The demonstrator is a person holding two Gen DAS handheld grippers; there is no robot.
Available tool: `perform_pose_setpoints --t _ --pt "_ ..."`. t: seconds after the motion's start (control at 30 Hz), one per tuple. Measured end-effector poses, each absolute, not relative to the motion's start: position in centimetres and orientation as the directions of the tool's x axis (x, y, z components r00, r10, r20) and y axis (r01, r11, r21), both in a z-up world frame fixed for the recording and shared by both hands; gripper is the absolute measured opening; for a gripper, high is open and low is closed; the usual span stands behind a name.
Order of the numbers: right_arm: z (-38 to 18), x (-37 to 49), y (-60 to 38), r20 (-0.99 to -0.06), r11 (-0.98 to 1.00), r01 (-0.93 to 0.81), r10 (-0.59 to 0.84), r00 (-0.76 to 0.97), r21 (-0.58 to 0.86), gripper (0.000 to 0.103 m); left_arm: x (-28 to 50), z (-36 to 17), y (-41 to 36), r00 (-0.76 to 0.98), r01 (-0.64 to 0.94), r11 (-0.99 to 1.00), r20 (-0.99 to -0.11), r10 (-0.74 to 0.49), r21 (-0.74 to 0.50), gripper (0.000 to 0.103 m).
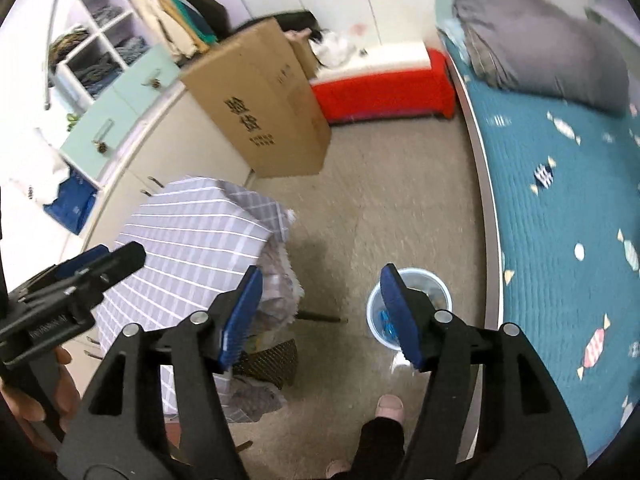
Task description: Collect trash
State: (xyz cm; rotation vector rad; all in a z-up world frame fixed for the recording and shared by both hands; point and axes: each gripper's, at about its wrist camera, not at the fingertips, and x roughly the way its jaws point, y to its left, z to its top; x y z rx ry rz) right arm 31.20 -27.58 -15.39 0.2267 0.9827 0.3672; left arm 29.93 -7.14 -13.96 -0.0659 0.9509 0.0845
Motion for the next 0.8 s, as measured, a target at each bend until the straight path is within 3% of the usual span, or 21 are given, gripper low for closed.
perform_pose_setpoints --t 0.33,0.8 --pt "-6.2 17.6 -24.6 -0.638 0.938 -0.235 0.347 0.688 0.256 0.08 16.2 -5.7 -5.1 0.723 -0.074 0.997 -0.687 0.067 0.019 0.089" --pt "-1.3 2.1 -24.1 -0.536 0.967 -0.22 0.253 0.806 0.125 0.089 1.2 -0.9 -4.3 0.82 -0.074 0.997 -0.57 0.051 -0.017 0.094"
